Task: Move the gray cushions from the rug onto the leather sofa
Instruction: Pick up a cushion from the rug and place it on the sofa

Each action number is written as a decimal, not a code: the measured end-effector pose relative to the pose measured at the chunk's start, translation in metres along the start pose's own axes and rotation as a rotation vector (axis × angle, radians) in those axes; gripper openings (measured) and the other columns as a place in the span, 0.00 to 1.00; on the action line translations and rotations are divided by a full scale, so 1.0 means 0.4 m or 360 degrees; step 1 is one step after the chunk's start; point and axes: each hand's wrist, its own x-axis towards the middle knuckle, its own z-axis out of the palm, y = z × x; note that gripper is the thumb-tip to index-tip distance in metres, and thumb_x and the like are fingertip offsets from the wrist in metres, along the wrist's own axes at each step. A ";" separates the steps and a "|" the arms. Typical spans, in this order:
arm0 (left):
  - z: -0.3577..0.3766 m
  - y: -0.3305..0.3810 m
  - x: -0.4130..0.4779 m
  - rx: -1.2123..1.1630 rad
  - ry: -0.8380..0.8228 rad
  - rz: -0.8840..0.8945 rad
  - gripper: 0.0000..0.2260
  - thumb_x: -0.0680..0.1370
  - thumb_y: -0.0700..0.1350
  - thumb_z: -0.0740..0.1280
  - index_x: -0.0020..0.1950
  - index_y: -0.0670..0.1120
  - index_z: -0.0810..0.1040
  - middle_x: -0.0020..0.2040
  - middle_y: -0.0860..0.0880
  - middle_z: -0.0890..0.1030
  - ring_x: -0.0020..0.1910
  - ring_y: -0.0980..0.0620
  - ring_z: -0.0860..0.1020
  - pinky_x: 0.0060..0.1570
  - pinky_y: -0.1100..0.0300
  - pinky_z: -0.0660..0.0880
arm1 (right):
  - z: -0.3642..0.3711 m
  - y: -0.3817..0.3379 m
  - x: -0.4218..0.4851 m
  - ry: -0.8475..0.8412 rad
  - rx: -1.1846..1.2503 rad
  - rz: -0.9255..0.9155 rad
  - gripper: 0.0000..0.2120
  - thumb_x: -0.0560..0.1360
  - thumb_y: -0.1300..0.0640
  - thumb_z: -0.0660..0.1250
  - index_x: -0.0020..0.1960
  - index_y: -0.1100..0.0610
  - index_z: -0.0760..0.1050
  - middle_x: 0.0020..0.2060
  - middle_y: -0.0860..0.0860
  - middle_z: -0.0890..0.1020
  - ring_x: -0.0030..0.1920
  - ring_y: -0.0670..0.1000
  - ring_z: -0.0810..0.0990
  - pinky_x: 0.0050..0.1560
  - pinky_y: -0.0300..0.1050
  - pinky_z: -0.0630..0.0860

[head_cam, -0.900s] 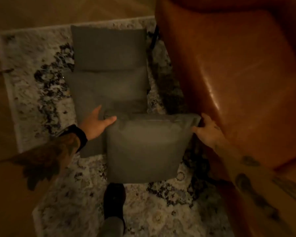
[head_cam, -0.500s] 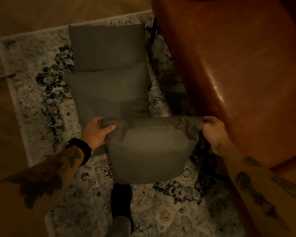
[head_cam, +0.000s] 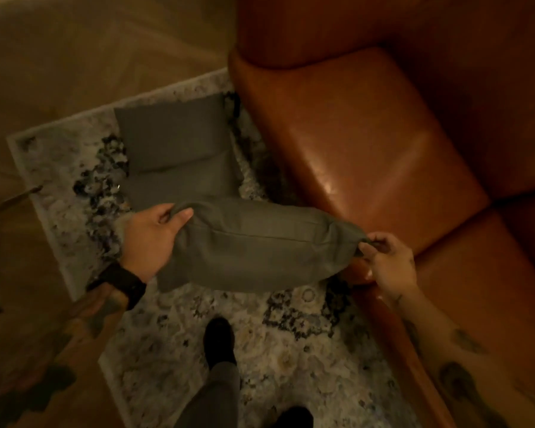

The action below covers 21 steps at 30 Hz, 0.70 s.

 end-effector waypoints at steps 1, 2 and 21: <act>-0.018 0.055 -0.006 0.0048 0.0035 0.0107 0.16 0.76 0.50 0.69 0.57 0.40 0.82 0.50 0.47 0.84 0.49 0.51 0.82 0.53 0.61 0.77 | -0.034 -0.033 -0.025 0.0000 -0.0007 -0.0059 0.03 0.79 0.61 0.69 0.47 0.54 0.78 0.44 0.51 0.84 0.38 0.50 0.82 0.36 0.44 0.80; -0.032 0.128 -0.010 0.0055 0.0055 0.0211 0.16 0.76 0.50 0.69 0.58 0.40 0.82 0.51 0.45 0.85 0.50 0.50 0.82 0.54 0.58 0.78 | -0.084 -0.074 -0.052 0.0038 0.0020 -0.0106 0.01 0.79 0.60 0.69 0.50 0.55 0.78 0.44 0.51 0.85 0.38 0.52 0.83 0.37 0.46 0.81; 0.624 1.158 -0.366 0.0109 -0.0558 0.1399 0.15 0.76 0.53 0.68 0.58 0.47 0.83 0.52 0.52 0.83 0.52 0.52 0.80 0.51 0.57 0.76 | -1.153 -0.095 -0.335 0.1168 0.0653 -0.0418 0.08 0.77 0.60 0.71 0.47 0.47 0.81 0.50 0.51 0.86 0.47 0.49 0.86 0.38 0.39 0.82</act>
